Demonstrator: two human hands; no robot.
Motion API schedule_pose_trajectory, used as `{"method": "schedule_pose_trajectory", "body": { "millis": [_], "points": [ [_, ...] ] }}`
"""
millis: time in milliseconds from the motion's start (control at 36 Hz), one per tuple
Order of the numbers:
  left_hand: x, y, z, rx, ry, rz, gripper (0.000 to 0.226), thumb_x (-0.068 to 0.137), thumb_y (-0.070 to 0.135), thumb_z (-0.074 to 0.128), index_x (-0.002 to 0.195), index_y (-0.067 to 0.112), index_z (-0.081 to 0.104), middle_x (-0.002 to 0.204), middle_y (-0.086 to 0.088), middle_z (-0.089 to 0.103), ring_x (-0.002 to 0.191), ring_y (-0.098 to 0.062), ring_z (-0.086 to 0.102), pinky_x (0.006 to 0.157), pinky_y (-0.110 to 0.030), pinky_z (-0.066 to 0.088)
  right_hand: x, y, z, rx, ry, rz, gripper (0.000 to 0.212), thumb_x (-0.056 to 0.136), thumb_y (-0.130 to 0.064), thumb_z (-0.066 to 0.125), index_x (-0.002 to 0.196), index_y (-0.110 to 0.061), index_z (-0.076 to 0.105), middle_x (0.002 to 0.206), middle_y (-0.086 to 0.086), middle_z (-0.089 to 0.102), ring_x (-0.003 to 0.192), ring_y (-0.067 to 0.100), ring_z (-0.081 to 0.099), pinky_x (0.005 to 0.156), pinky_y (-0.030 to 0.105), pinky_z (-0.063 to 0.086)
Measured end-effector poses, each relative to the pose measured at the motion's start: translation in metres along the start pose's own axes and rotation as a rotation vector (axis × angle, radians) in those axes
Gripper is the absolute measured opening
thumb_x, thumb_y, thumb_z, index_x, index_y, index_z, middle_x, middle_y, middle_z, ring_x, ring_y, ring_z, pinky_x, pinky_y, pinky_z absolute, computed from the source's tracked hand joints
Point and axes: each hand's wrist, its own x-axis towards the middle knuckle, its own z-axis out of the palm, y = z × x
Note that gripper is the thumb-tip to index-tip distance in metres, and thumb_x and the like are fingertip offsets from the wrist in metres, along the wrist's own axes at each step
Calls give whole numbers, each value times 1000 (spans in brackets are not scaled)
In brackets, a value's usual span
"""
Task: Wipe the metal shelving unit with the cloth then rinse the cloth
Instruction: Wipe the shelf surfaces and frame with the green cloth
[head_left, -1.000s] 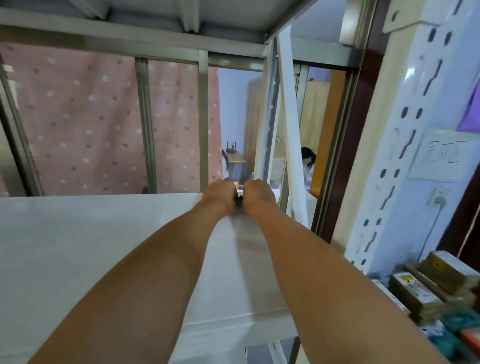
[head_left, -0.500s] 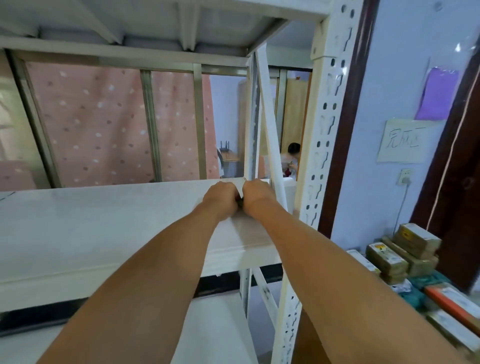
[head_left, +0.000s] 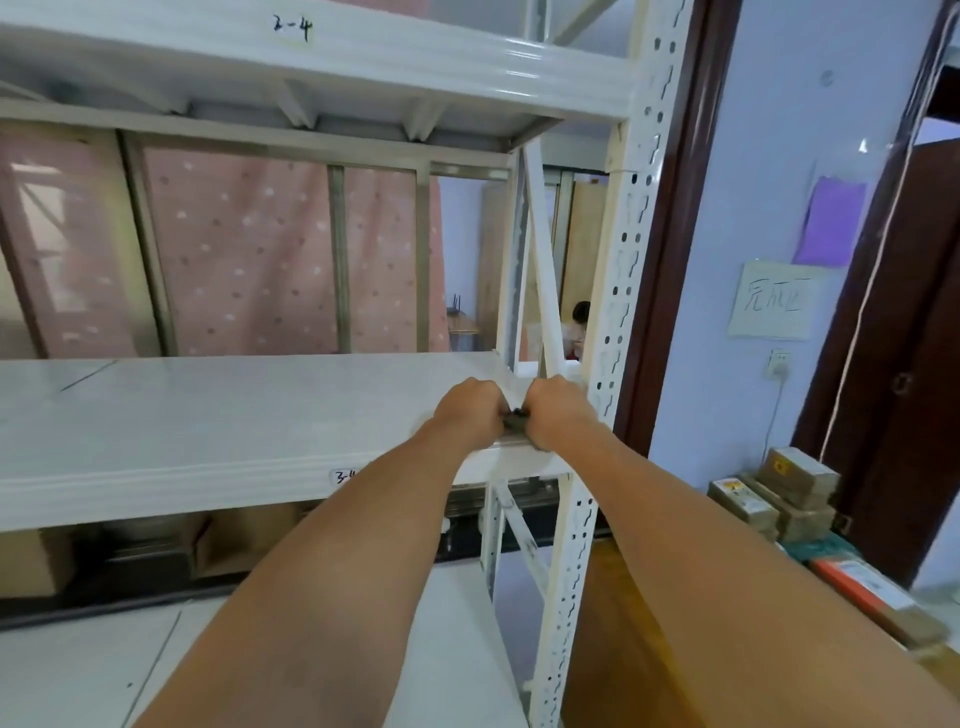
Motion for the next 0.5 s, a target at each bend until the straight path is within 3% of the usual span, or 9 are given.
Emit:
{"method": "schedule_pose_trajectory", "body": {
  "millis": [139, 222, 333, 500],
  "points": [
    [-5, 0, 1, 24, 5, 33, 14, 91, 23, 65, 83, 18, 76, 71, -2, 57, 71, -25, 56, 56, -28, 37, -8, 4, -4, 61, -33, -21, 32, 82, 0, 65, 109, -14, 75, 91, 7, 68, 78, 26, 66, 76, 37, 61],
    [-5, -1, 1, 67, 22, 77, 17, 92, 28, 63, 88, 18, 76, 75, -3, 59, 70, -25, 56, 55, -29, 36, -10, 10, -8, 44, -39, -70, 36, 86, -3, 57, 112, -21, 74, 91, 4, 66, 73, 23, 63, 71, 35, 59],
    [-2, -5, 2, 212, 48, 160, 18, 93, 20, 59, 96, 17, 76, 79, -3, 58, 72, -24, 55, 60, -31, 37, -11, 15, -12, -33, -40, -144, 40, 90, -11, 53, 122, -29, 69, 101, 4, 63, 82, 25, 57, 70, 34, 51],
    [6, -12, -2, 348, 63, 191, 16, 94, 22, 60, 98, 18, 75, 81, -2, 58, 72, -21, 53, 61, -30, 37, -3, 15, -8, -50, 8, -210, 47, 93, -9, 53, 130, -34, 65, 111, 8, 64, 95, 29, 63, 78, 37, 55]
  ]
}}
